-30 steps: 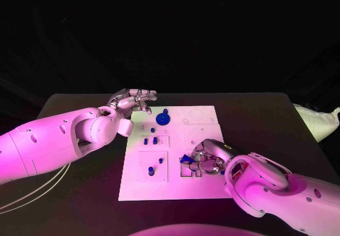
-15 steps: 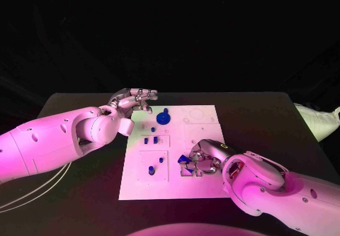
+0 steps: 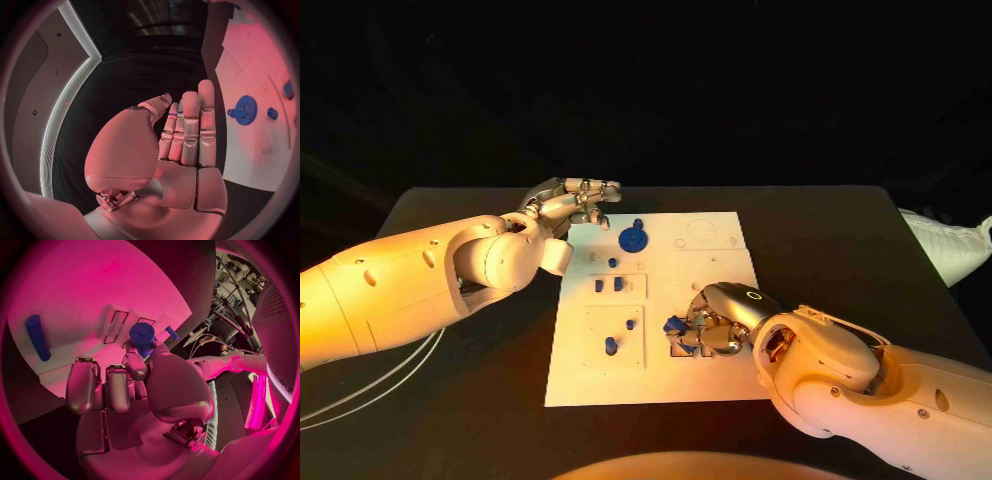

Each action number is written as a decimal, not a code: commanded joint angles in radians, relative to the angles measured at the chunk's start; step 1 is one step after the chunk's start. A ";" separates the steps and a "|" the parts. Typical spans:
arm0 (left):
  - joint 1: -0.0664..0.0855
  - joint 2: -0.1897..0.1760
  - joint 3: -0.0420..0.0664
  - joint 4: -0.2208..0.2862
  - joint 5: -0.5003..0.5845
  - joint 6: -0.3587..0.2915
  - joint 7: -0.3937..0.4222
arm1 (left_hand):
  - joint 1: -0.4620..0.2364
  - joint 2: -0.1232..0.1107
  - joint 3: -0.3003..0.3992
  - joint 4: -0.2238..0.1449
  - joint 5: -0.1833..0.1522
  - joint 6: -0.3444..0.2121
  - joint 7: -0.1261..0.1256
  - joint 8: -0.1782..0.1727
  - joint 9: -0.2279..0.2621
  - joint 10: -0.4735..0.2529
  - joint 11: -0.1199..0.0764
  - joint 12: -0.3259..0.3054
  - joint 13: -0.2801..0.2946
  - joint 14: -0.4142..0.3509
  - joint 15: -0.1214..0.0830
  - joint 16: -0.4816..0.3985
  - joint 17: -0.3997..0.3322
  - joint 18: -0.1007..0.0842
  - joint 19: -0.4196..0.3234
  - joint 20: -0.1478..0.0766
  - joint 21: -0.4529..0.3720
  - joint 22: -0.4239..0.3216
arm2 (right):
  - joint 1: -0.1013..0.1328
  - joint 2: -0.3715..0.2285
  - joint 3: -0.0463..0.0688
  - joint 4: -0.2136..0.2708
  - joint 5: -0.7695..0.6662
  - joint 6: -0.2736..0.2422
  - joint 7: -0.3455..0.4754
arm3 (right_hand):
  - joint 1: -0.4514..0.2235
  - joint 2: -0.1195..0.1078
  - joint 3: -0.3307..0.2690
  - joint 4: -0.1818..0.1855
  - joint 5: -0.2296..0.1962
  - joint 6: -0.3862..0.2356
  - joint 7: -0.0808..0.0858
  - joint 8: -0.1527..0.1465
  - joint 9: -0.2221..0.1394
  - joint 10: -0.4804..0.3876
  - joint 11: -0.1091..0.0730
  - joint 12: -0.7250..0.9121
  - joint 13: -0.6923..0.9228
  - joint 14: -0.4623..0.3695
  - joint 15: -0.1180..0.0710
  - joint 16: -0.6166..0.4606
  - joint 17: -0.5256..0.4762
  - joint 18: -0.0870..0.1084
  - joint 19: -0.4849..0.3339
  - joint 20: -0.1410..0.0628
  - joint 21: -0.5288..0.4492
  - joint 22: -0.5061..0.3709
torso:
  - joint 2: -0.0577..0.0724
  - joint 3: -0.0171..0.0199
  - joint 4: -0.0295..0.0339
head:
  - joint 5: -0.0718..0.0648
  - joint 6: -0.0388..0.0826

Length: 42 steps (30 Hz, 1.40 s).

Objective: Assemble the parts on the task board

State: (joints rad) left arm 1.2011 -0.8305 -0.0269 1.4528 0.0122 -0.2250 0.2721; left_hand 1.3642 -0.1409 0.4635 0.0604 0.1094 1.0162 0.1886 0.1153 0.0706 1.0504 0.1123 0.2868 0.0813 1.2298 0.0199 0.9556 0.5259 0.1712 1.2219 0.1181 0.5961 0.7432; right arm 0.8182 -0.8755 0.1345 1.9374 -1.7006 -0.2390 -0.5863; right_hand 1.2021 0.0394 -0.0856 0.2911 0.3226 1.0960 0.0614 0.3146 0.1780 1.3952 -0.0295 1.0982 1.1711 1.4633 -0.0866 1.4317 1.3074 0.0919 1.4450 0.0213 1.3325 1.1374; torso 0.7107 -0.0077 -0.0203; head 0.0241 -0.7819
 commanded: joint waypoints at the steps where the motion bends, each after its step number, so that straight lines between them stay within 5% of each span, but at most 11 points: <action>1: 0.000 0.001 0.000 0.001 -0.004 0.021 0.001 | 0.004 0.003 -0.002 -0.001 -0.002 -0.008 -0.002 0.007 -0.002 -0.006 0.000 0.007 -0.002 -0.007 0.002 0.004 -0.001 0.012 0.003 0.002 -0.005 -0.002 | -0.003 -0.008 -0.002 -0.002 -0.059 0.059 -0.029 | -0.001 0.009 -0.006 -0.002 0.006 0.024 -0.016 0.007 0.101 0.010 0.001 0.008 0.004 0.070 -0.008 0.008 0.038 -0.012 0.005 -0.006 0.007 0.004 | 0.000 -0.0006 -0.0003 | 0.000 -0.001; 25: 0.000 -0.002 0.000 0.003 -0.006 0.020 0.001 | 0.003 0.003 -0.004 0.000 -0.002 -0.010 -0.001 0.007 -0.002 -0.007 0.001 0.008 -0.002 -0.007 0.003 0.005 -0.002 0.011 0.003 0.003 -0.006 -0.002 | -0.003 -0.024 -0.001 0.022 -0.049 0.055 -0.033 | -0.001 0.030 -0.008 -0.001 0.056 0.035 -0.021 0.003 0.118 0.026 -0.005 0.020 0.025 0.075 -0.012 0.027 0.070 -0.016 0.013 -0.011 0.020 0.028 | 0.000 -0.0007 0.0002 | -0.003 -0.005; 32: 0.000 -0.002 0.000 0.003 -0.006 0.020 0.000 | 0.003 0.004 -0.005 0.000 -0.002 -0.010 -0.001 0.007 -0.002 -0.007 0.001 0.008 -0.002 -0.007 0.003 0.005 -0.003 0.011 0.003 0.003 -0.006 -0.003 | -0.003 -0.025 -0.001 0.021 -0.046 0.059 -0.034 | -0.061 0.031 -0.044 0.001 0.052 0.040 -0.022 -0.003 0.129 0.031 -0.005 0.016 0.030 0.075 -0.012 0.030 0.076 -0.017 0.014 -0.011 0.023 0.033 | 0.000 -0.0010 0.0007 | -0.004 -0.004; 35: 0.000 -0.002 0.000 0.003 -0.006 0.020 0.000 | 0.003 0.004 -0.005 0.000 -0.002 -0.010 -0.001 0.007 -0.002 -0.007 0.001 0.008 -0.002 -0.007 0.003 0.005 -0.003 0.011 0.003 0.003 -0.006 -0.003 | -0.003 -0.025 -0.001 0.019 -0.048 0.058 -0.034 | -0.106 0.033 -0.075 0.001 0.001 0.041 -0.022 -0.007 0.137 0.031 -0.005 0.008 0.031 0.074 -0.012 0.030 0.075 -0.017 0.014 -0.011 0.023 0.033 | 0.000 -0.0006 0.0015 | -0.004 -0.004; 39: 0.000 -0.002 0.000 0.003 -0.006 0.020 0.000 | 0.003 0.004 -0.005 0.000 -0.002 -0.010 -0.001 0.007 -0.002 -0.007 0.001 0.008 -0.002 -0.007 0.003 0.005 -0.003 0.011 0.003 0.003 -0.006 -0.003 | -0.003 -0.025 -0.001 0.018 -0.058 0.054 -0.035 | -0.173 0.032 -0.133 -0.001 -0.166 0.038 -0.020 -0.014 0.148 0.025 -0.003 -0.016 0.022 0.072 -0.011 0.024 0.067 -0.015 0.010 -0.010 0.018 0.025 | -0.001 -0.0008 0.0009 | -0.004 -0.004; 42: 0.000 -0.002 0.000 0.003 -0.006 0.020 -0.001 | 0.002 0.004 -0.006 0.001 -0.002 -0.010 -0.001 0.007 -0.002 -0.008 0.001 0.008 -0.002 -0.007 0.003 0.005 -0.003 0.011 0.003 0.003 -0.007 -0.003 | -0.003 -0.025 -0.001 0.017 -0.062 0.051 -0.035 | -0.207 0.034 -0.163 0.001 -0.239 0.035 -0.018 -0.019 0.154 0.021 -0.001 -0.030 0.017 0.071 -0.009 0.020 0.062 -0.014 0.007 -0.009 0.014 0.020 | 0.000 -0.0007 0.0008 | -0.004 -0.003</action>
State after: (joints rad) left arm 1.2011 -0.8334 -0.0271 1.4537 0.0102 -0.2222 0.2682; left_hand 1.3642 -0.1409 0.4636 0.0604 0.1094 1.0127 0.1852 0.1192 0.0695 1.0505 0.1123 0.2903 0.0805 1.2263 0.0233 0.9556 0.5244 0.1712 1.2219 0.1181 0.5962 0.7417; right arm 0.8162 -0.9008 0.1338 1.9540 -1.7463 -0.1964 -0.6144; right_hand 1.0027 0.0754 -0.2447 0.2924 0.0925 1.1328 0.0390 0.2975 0.3316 1.4211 -0.0346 1.0703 1.1892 1.4666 -0.0894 1.4564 1.3079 0.0920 1.4555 0.0110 1.3487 1.1584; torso 0.7101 -0.0083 -0.0193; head 0.0199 -0.7856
